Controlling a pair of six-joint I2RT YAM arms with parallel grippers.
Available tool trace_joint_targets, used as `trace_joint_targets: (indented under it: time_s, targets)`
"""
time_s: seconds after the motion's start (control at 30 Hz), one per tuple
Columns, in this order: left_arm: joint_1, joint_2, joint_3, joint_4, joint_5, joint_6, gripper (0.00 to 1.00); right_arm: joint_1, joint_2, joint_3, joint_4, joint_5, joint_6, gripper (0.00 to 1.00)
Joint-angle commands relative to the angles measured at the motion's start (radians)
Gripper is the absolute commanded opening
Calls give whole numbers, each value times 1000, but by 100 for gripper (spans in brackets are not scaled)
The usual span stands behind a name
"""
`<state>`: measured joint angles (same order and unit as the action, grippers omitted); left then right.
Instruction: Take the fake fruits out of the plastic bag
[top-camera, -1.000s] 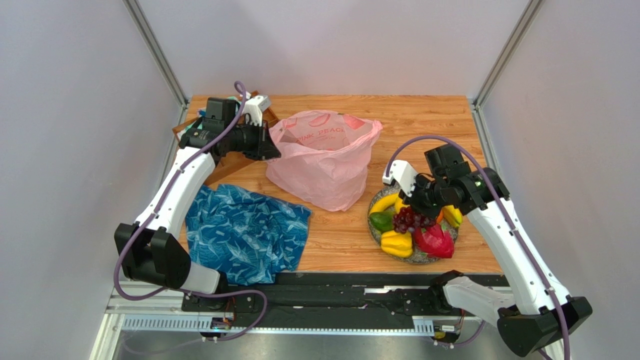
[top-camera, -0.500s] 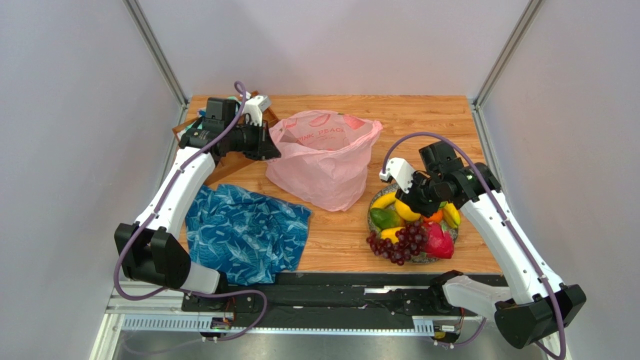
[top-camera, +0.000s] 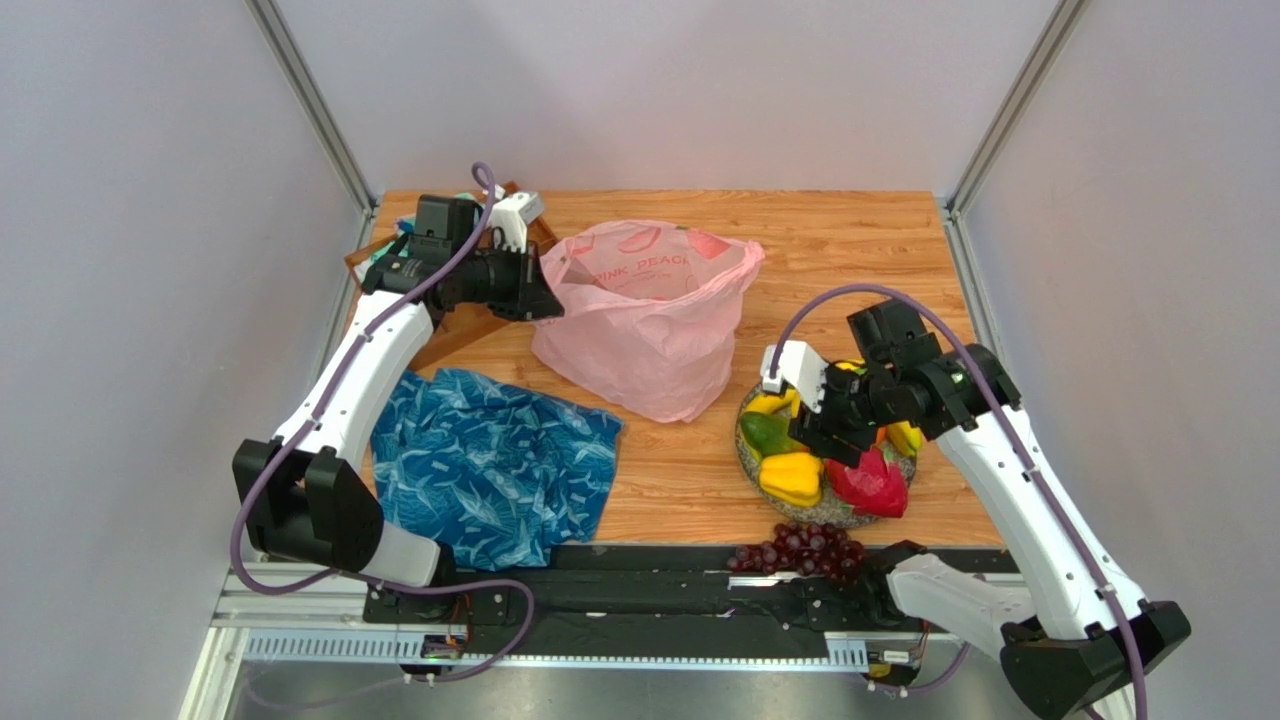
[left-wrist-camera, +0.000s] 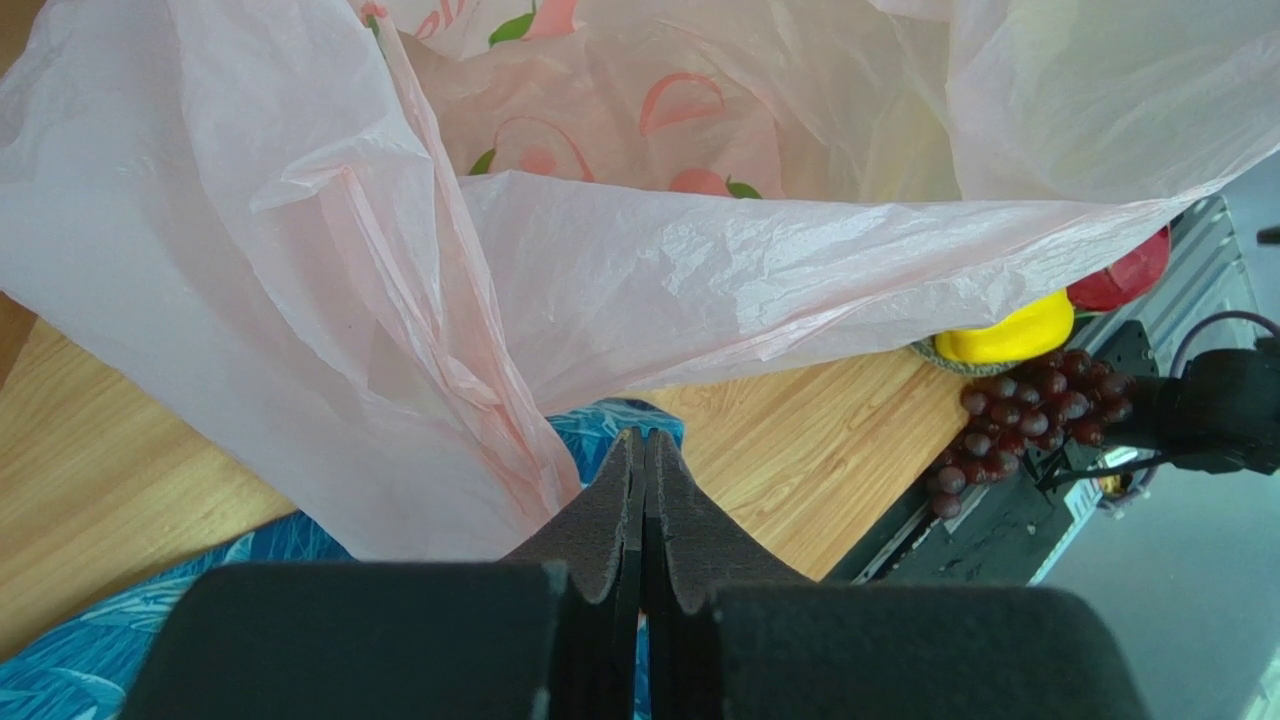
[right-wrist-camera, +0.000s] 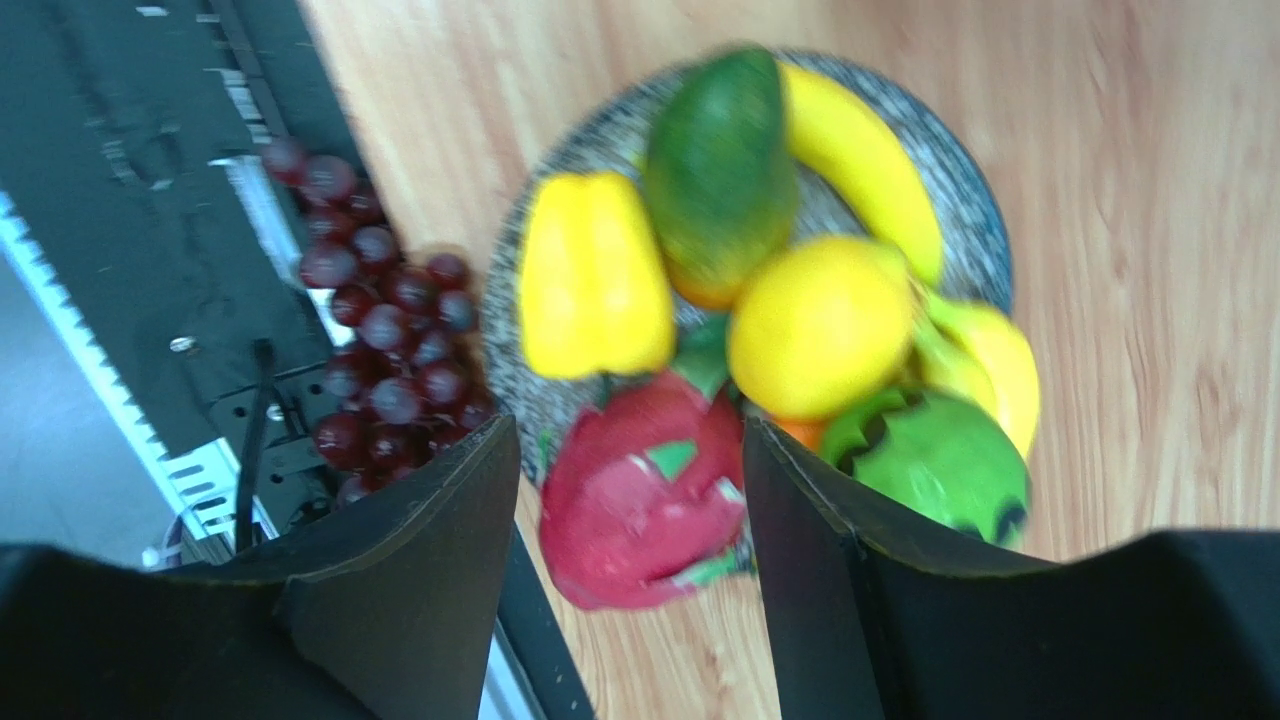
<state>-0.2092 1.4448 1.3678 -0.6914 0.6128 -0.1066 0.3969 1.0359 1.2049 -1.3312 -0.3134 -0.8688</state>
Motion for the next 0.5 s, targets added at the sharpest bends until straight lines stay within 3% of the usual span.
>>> trace_joint_targets:
  time_s: [0.0, 0.17, 0.47]
  targets:
    - [-2, 0, 34, 23, 15, -13, 0, 98, 13, -48, -89, -153, -52, 60]
    - [-2, -56, -13, 26, 21, -21, 0, 276, 47, -243, -48, -107, -81, 56]
    - [14, -205, -122, 30, 1, 10, 0, 456, 118, -439, 98, 163, -43, 59]
